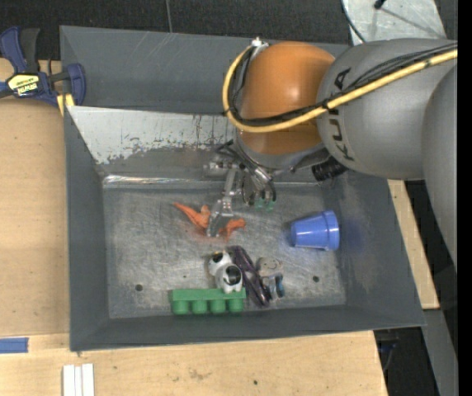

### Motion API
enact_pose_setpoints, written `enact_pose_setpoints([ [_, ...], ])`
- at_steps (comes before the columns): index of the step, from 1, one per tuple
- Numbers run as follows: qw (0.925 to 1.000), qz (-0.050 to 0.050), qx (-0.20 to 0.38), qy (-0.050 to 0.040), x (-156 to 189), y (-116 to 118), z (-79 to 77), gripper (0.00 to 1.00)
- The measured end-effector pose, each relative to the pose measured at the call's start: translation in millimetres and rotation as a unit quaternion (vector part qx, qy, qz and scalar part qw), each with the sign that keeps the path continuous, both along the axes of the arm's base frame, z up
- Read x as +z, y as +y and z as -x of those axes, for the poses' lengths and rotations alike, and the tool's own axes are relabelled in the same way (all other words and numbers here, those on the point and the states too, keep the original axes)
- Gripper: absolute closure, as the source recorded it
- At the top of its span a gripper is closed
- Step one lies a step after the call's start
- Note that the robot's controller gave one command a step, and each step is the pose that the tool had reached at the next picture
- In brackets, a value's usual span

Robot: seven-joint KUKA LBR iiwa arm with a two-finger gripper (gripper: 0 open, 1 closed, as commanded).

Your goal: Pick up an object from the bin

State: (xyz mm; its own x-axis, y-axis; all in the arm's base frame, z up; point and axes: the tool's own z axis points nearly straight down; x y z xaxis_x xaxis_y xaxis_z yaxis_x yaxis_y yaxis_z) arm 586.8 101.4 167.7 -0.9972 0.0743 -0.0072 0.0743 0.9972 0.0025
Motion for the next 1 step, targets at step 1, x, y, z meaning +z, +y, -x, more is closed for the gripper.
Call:
enact_pose_setpoints([
  [1, 0.9964, 0.001, -0.084, 0.0034, -8.6, -44.4, -7.0, 0.00],
])
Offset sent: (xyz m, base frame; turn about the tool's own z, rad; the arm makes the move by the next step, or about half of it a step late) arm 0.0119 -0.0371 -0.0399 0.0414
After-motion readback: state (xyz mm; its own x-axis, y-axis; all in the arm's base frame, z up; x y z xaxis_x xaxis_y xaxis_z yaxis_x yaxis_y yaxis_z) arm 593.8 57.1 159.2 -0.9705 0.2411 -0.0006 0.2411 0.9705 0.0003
